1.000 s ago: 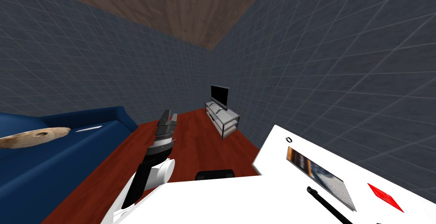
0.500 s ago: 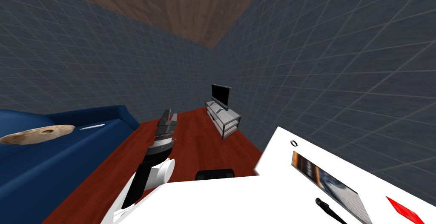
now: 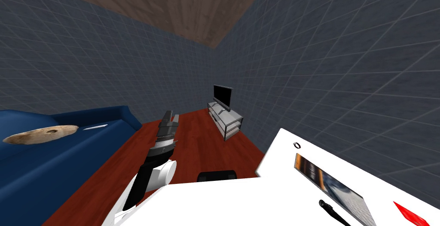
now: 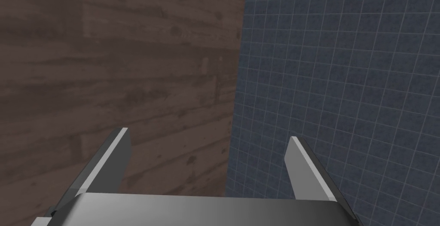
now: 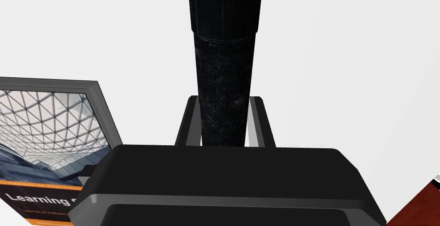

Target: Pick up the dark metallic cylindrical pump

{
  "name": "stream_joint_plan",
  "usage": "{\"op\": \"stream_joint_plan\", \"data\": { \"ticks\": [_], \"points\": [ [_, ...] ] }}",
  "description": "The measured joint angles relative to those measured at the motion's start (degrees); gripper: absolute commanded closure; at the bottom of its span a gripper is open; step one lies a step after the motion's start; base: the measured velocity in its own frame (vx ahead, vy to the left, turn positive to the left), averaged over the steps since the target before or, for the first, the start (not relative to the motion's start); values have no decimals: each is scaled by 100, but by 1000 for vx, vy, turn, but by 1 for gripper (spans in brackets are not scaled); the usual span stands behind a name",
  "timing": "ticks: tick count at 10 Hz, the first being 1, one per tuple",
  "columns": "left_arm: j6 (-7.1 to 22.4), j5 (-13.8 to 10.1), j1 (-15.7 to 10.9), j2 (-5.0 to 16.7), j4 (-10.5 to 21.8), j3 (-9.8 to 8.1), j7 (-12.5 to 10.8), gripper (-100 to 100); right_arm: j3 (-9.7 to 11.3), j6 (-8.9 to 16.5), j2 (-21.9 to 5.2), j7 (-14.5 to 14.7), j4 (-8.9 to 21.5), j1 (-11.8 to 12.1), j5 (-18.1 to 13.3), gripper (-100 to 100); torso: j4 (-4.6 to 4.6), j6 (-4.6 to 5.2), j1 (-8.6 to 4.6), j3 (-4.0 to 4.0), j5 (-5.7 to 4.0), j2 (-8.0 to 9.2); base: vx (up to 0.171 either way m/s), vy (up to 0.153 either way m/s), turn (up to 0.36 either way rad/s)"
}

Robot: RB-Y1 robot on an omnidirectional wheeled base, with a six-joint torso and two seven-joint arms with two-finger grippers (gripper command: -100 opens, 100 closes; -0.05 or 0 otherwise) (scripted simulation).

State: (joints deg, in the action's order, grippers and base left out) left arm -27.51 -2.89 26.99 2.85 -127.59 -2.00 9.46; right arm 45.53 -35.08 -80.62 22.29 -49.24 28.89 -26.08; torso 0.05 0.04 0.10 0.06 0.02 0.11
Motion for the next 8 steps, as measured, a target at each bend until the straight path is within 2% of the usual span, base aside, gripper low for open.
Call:
{"op": "stream_joint_plan", "data": {
  "ticks": [2,3,4,5,7,8],
  "points": [
    [0,0,0,0,0,0,0,0,-2,4,-3,1,2,-2,0,100,-1,3,1,0,-1,1,0,0,0],
    [0,0,0,0,0,0,0,0,-2,5,-3,2,2,-3,0,0,-1,3,1,0,-1,1,0,0,0],
    [0,0,0,0,0,0,0,0,-2,5,-2,2,2,-3,0,100,-1,3,2,0,0,1,-2,32,-92],
    [0,0,0,0,0,0,0,0,-5,-104,-54,22,96,-51,9,100,-1,9,13,1,7,3,2,46,-62],
    [0,0,0,0,0,0,0,0,8,-237,-222,-6,87,-83,26,100,-1,4,26,0,9,1,-4,32,-20],
    [0,0,0,0,0,0,0,0,9,-246,-232,-14,82,-85,27,0,-1,5,18,0,6,2,0,0,0]
  ]
}}
